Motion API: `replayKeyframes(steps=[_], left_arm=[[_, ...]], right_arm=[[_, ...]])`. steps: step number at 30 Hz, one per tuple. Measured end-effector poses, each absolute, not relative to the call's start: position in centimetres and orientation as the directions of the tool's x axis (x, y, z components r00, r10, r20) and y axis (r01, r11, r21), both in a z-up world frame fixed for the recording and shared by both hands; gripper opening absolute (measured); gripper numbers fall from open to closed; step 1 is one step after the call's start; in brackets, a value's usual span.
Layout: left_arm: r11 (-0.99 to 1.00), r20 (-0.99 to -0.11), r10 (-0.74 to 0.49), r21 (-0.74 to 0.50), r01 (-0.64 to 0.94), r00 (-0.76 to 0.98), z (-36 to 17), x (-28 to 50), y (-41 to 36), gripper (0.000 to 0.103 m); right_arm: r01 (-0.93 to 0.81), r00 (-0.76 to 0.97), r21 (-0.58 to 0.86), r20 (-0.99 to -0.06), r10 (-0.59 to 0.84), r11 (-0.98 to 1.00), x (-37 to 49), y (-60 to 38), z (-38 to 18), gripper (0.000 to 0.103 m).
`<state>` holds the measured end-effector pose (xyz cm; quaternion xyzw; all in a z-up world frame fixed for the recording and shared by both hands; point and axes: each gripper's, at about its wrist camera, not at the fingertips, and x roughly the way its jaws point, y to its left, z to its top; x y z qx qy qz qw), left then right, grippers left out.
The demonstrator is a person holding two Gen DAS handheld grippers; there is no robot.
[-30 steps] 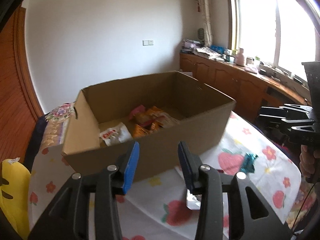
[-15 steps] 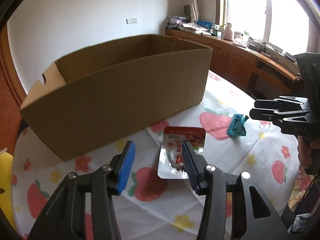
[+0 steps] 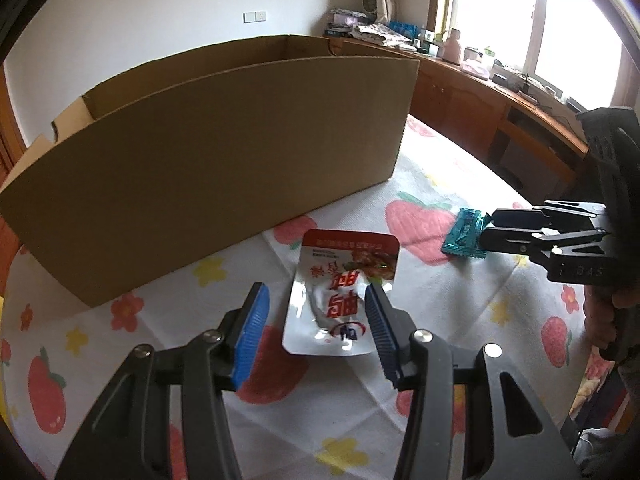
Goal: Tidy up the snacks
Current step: 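Move both tools back toward the teal wrapper on the cloth, then close the left tool on the white duck-neck pouch while the right tool grasps the teal wrapper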
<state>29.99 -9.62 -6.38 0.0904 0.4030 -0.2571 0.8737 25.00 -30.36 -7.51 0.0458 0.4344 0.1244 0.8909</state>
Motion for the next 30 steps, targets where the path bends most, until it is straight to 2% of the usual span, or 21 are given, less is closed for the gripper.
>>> replayKeyframes(steps=[9,21,28,30], left_arm=[[0.835,-0.774,-0.382,-0.054,0.548,0.505,-7.0,30.4,-11.1,0.051],[0.818,-0.807,-0.349,-0.015,0.575,0.476,-7.8,31.0,-13.1,0.052],[0.822,-0.801,-0.343,-0.005,0.569,0.490,-8.1,31.2,-13.7,0.058],[0.827,-0.793,-0.343,-0.001,0.562,0.504,-8.2,31.4,-13.9,0.065]], right_arm=[[-0.180,0.566,0.218,-0.774,0.283,0.959,27.0,-30.1,-7.7,0.048],[-0.211,0.593,0.072,-0.783,0.186,0.975,27.4,-28.2,-8.4,0.052],[-0.218,0.593,0.050,-0.786,0.173,0.975,27.3,-27.9,-8.6,0.057],[-0.221,0.592,0.033,-0.790,0.162,0.975,27.3,-27.7,-8.7,0.057]])
